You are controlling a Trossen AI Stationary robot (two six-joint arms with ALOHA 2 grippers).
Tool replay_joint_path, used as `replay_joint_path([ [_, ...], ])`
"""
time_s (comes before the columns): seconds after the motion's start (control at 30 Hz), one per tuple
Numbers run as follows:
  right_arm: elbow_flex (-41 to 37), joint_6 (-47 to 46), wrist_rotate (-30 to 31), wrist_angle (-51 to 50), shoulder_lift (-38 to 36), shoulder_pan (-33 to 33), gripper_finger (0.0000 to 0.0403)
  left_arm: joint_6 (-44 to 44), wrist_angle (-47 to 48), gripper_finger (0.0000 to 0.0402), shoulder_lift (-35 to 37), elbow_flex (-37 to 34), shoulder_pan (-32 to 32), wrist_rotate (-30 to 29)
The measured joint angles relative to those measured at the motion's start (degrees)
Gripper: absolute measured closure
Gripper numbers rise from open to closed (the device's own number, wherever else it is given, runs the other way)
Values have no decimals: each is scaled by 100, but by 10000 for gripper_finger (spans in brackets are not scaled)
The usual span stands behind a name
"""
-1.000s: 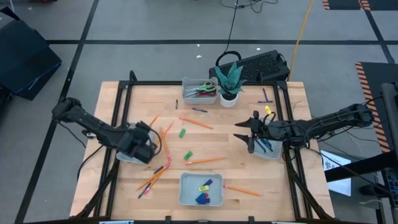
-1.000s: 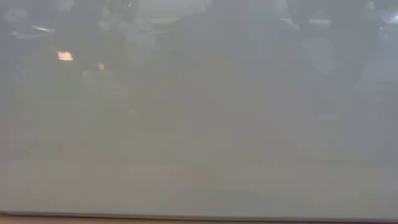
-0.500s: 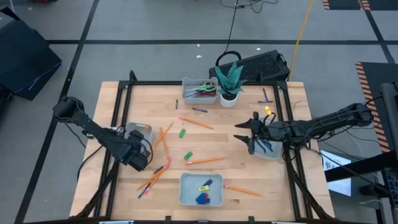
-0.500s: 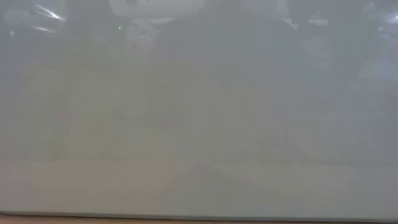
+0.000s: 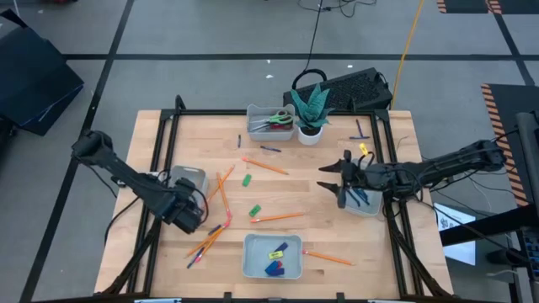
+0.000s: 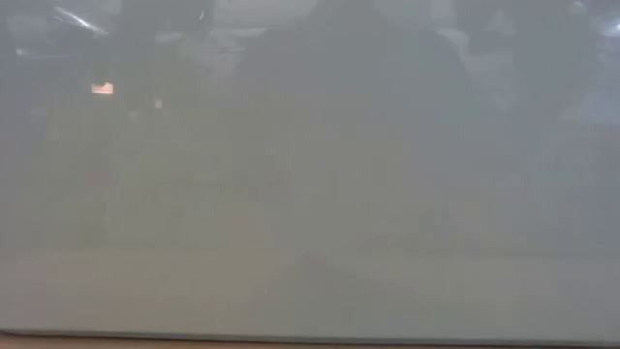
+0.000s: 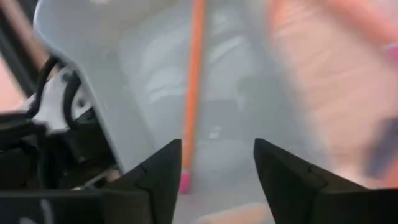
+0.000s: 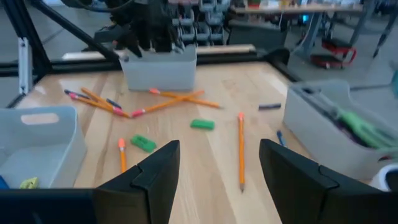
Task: Sort crayons/erasers/pens/pencils in bins
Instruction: Put the orange pencil into the middle left gray bin
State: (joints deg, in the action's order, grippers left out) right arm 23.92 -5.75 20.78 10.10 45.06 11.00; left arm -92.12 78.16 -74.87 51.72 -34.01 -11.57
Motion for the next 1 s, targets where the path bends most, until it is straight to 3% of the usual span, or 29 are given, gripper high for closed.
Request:
replay_joint_path([
  [0.17, 2, 388, -2, -421, -718, 0, 190, 220, -251, 184, 4, 885, 55, -1381],
  [0.27, 2, 478, -3, -831, -1197, 0, 190, 267, -652, 184, 4, 1056, 268, -1812],
  [0.37, 2, 495, -3, -1198, -1629, 2, 190, 98, -913, 184, -69, 1043, 687, -1747],
  [0.57, 2, 509, 3, -2214, -2467, 2, 190, 217, -1507, 204, -771, 1040, 1399, -1066],
  [0.7, 2, 482, -36, -2731, -3013, 2, 190, 210, -2181, 222, -1221, 1040, 1435, -855],
  [0.83, -39, 660, -378, -2871, -3625, 2, 190, -298, -2119, 238, -1507, 1040, 1401, -758],
  [1.0, -389, 641, -558, -2595, -4460, 1, 190, -734, -2120, 249, -1769, 1038, 1415, -1067],
])
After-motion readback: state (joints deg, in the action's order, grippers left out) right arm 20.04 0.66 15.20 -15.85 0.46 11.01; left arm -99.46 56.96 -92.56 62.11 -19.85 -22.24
